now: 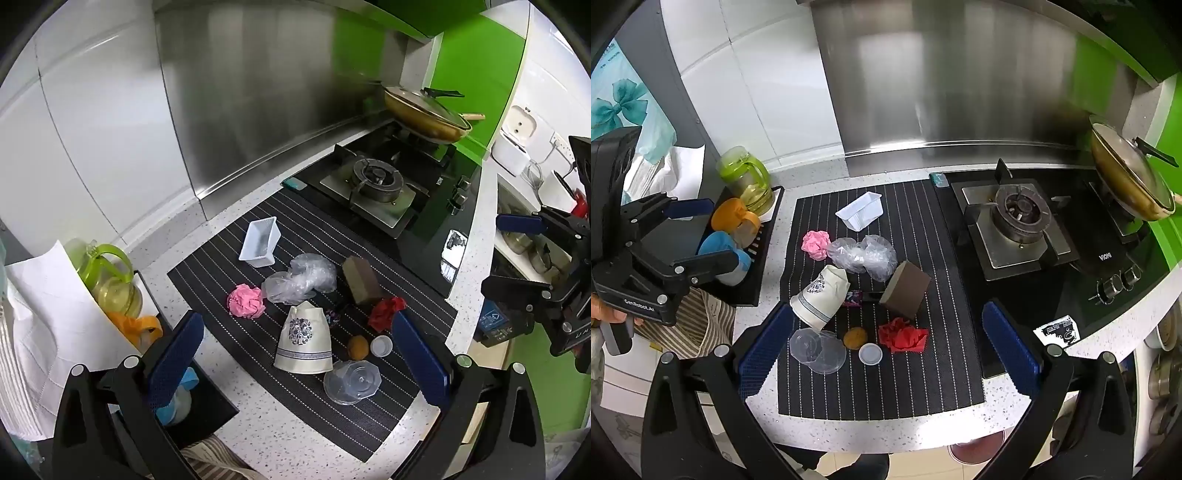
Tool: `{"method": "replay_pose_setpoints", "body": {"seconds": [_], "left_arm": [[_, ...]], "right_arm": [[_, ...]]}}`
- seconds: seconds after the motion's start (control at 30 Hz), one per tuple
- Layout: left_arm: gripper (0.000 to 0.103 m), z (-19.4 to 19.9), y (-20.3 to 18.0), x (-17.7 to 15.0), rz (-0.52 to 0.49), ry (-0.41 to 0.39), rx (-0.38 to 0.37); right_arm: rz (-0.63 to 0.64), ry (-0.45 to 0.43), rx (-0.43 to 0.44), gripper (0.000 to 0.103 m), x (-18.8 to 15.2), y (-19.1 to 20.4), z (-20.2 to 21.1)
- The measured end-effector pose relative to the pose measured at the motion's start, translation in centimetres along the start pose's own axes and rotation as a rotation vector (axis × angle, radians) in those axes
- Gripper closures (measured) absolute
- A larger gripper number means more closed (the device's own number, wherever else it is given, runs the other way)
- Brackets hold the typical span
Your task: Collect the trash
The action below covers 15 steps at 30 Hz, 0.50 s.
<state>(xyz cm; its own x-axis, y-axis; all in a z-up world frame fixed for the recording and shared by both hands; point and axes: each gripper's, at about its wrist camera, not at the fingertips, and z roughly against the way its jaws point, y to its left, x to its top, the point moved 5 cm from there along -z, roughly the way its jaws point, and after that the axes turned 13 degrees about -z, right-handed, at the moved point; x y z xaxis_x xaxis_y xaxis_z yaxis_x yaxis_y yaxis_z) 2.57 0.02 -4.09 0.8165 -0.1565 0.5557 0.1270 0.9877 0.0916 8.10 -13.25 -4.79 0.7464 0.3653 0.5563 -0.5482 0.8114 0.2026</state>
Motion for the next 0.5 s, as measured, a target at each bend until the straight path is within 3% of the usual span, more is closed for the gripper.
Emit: {"method": "replay_pose_setpoints", "body": {"seconds": [0.5], "left_arm": [[0.006, -0.02, 0.22, 0.05, -0.009, 0.0, -0.004]], "right_arm": [[-0.002, 0.006, 0.0, 0.003, -0.05, -1.02, -0.16]]}}
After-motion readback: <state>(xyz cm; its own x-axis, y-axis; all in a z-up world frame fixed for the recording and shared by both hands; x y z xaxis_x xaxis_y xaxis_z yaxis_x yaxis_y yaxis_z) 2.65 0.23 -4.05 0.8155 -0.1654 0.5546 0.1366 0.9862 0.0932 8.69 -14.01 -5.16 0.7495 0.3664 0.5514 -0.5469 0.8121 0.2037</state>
